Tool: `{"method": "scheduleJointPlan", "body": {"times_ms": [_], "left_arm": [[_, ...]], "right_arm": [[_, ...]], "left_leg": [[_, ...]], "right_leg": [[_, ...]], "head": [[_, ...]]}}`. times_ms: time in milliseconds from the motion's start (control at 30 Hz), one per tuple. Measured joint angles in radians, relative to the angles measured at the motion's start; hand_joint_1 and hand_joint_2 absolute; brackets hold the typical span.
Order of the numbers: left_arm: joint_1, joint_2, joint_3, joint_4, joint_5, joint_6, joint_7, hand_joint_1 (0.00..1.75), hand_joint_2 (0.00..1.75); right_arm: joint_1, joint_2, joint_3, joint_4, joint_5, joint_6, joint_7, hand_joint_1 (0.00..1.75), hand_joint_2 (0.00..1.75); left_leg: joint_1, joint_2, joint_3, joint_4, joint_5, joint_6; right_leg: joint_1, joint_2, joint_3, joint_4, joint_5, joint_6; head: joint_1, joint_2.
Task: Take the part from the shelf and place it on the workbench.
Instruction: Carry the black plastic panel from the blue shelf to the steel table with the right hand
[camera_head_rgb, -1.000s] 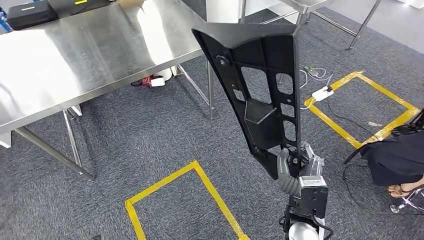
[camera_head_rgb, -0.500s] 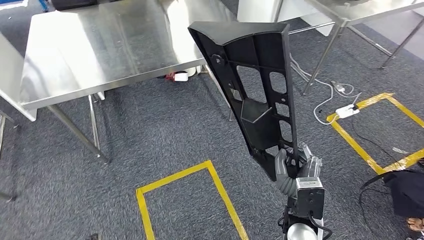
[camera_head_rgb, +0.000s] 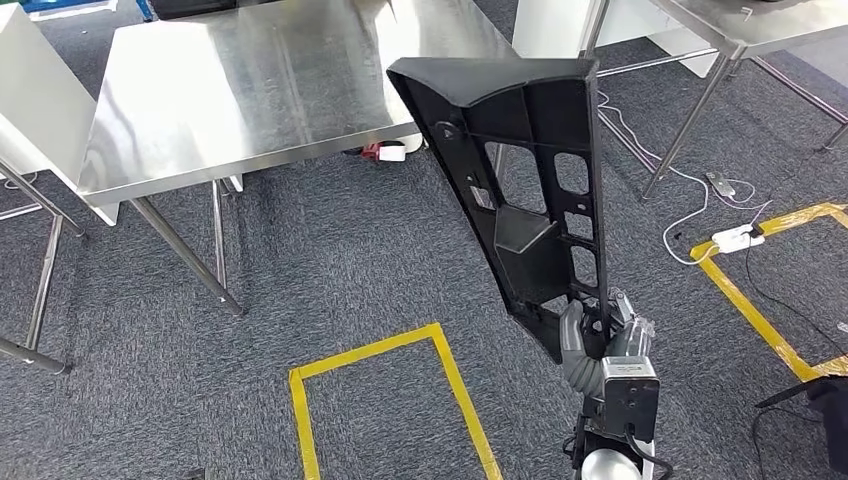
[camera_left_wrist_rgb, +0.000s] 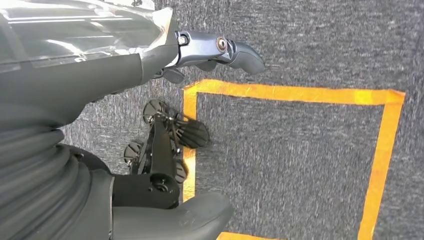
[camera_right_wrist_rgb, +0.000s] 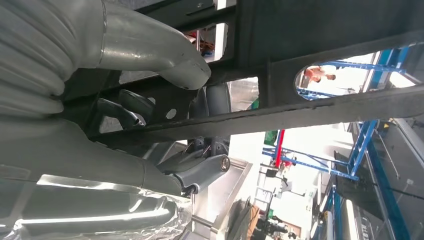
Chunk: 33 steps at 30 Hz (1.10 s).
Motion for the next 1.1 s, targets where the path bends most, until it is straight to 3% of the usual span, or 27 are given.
{"method": "scheduleJointPlan", "body": {"times_ms": [167,300,367,533,800,867,933,1000,1100], "left_arm": [[0.000,0.000,0.004,0.000,-0.008,0.006,-0.002,0.00,1.75],[0.000,0.000,0.000,0.000,-0.051,0.049,-0.005,0.00,1.75],[-0.001,0.000,-0.014,0.000,-0.105,0.111,-0.018,0.00,1.75],[-0.012,0.002,-0.059,0.000,-0.182,0.202,-0.067,0.00,1.75],[-0.024,0.007,-0.086,0.000,-0.192,0.141,-0.070,0.00,1.75],[-0.027,0.012,-0.086,0.000,-0.187,0.123,-0.063,0.00,1.75],[-0.030,0.014,-0.086,-0.001,-0.184,0.111,-0.058,0.00,1.75],[-0.034,0.013,-0.086,-0.001,-0.183,0.107,-0.055,0.00,1.75],[-0.038,0.012,-0.085,-0.001,-0.179,0.098,-0.052,0.00,1.75]], "right_arm": [[-0.014,-0.006,-0.001,0.005,0.000,-0.001,0.013,1.75,1.75],[-0.036,-0.016,-0.002,0.018,0.009,-0.006,0.022,1.75,1.75],[-0.050,-0.024,-0.003,0.026,0.030,-0.015,0.029,1.75,1.75],[-0.104,-0.055,-0.003,0.042,0.092,-0.036,0.066,1.75,1.75],[-0.178,-0.112,-0.005,0.080,0.117,-0.041,0.084,1.75,1.75],[-0.182,-0.124,-0.006,0.084,0.118,-0.047,0.084,1.75,1.75],[-0.184,-0.134,-0.006,0.085,0.119,-0.054,0.083,1.75,1.75],[-0.189,-0.144,-0.006,0.085,0.119,-0.059,0.083,1.75,1.75],[-0.191,-0.155,-0.005,0.087,0.128,-0.066,0.089,1.75,1.75]], "left_leg": [[0.001,0.004,0.003,-0.006,0.002,-0.004],[0.004,0.005,0.003,-0.008,0.002,-0.032],[0.005,0.005,0.003,-0.008,0.002,-0.039],[-0.001,0.005,0.003,-0.007,0.002,-0.039],[-0.005,0.005,0.001,-0.002,0.001,-0.037],[-0.006,0.005,0.001,-0.005,0.001,-0.027],[0.000,0.009,0.021,-0.042,0.016,-0.008],[0.010,0.014,0.046,-0.082,0.034,0.001],[0.014,0.017,0.051,-0.086,0.034,-0.006]], "right_leg": [[0.003,0.001,-0.001,0.000,0.000,-0.005],[0.006,0.001,-0.001,0.001,-0.001,-0.013],[0.006,0.001,-0.002,0.001,-0.001,-0.014],[0.005,0.001,-0.002,0.001,-0.001,-0.013],[0.002,0.001,-0.002,0.000,0.000,-0.011],[-0.005,0.001,0.002,-0.010,0.005,-0.004],[-0.003,0.001,0.006,-0.020,0.008,0.005],[0.002,-0.001,-0.019,0.034,-0.017,0.003],[-0.006,-0.003,-0.108,0.201,-0.074,0.005]], "head": [[0.000,0.000],[0.000,0.000],[0.000,0.000],[0.000,0.000],[0.001,0.000],[0.000,0.000],[0.000,0.000],[0.003,0.000],[0.005,0.000]]}}
